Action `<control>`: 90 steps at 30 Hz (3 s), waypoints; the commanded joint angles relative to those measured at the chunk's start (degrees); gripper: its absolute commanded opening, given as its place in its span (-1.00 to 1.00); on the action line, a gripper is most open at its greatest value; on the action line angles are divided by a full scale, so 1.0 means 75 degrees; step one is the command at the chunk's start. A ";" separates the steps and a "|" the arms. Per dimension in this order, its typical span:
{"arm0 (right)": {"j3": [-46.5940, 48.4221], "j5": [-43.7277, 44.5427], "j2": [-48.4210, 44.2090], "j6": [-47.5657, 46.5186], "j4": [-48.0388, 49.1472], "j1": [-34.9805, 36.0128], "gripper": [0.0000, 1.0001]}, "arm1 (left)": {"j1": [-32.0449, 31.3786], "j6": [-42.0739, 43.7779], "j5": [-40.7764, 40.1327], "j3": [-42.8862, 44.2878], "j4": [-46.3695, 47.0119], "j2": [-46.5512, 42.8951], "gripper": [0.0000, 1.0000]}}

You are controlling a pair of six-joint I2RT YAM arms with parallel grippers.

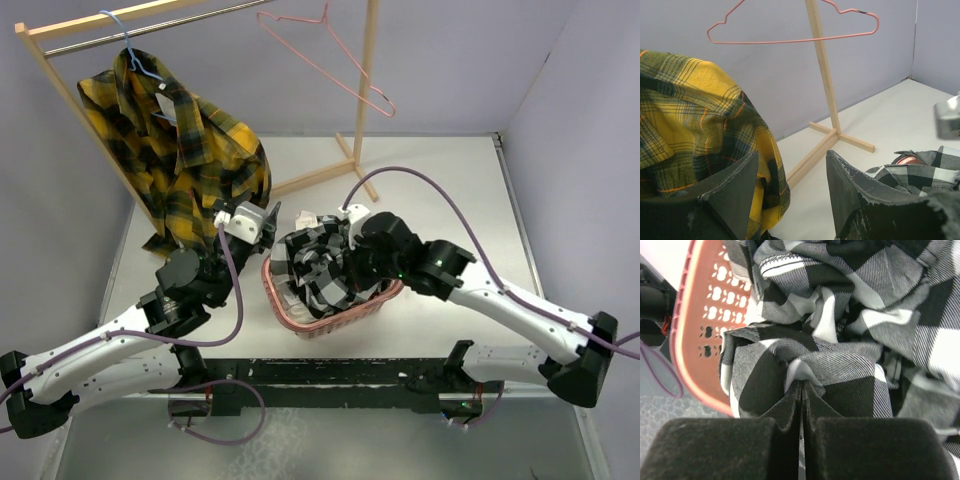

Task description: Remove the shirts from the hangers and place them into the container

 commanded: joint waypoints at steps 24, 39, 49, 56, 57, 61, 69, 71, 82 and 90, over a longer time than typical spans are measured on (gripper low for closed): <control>-0.0906 -0.0116 0.2321 0.0210 0.1661 0.0058 -0.60 | -0.0027 -0.0179 0.0033 0.0066 0.0248 -0.0367 0.19; -0.0219 0.3465 -0.0675 0.0048 0.0777 0.0074 -0.41 | -0.0022 -0.0164 0.0013 0.0054 0.0274 -0.0445 0.19; -0.0758 0.4720 0.0532 -0.0397 0.1971 0.0074 -0.45 | -0.0031 -0.0119 -0.0017 0.0054 0.0280 -0.0387 0.20; -0.1085 0.3856 0.2119 0.0088 0.2213 0.0074 -0.49 | -0.0031 -0.0096 -0.0033 0.0054 0.0273 -0.0367 0.20; -0.1157 0.3741 0.2303 0.0177 0.2273 0.0075 -0.50 | -0.0030 -0.0090 -0.0034 0.0050 0.0279 -0.0368 0.20; -0.1564 0.3387 0.2859 0.0422 0.2667 0.0075 -0.51 | -0.0021 -0.0072 -0.0033 0.0054 0.0283 -0.0398 0.20; -0.2290 0.2751 0.3285 0.0912 0.3168 0.0075 -0.52 | -0.0024 -0.0061 -0.0053 0.0039 0.0294 -0.0349 0.20; -0.2256 0.2738 0.3120 0.0887 0.3126 0.0075 -0.52 | -0.0031 -0.0061 -0.0046 0.0040 0.0288 -0.0321 0.20; -0.0594 0.2516 0.1526 0.0171 0.1359 0.0086 -0.10 | -0.0016 0.0126 -0.0347 0.0038 0.0413 -0.0824 0.28; 0.1476 0.2604 0.0645 -0.0740 0.0411 0.0086 0.02 | 0.0042 -0.0127 -0.0786 0.0071 -0.0107 -0.1459 0.33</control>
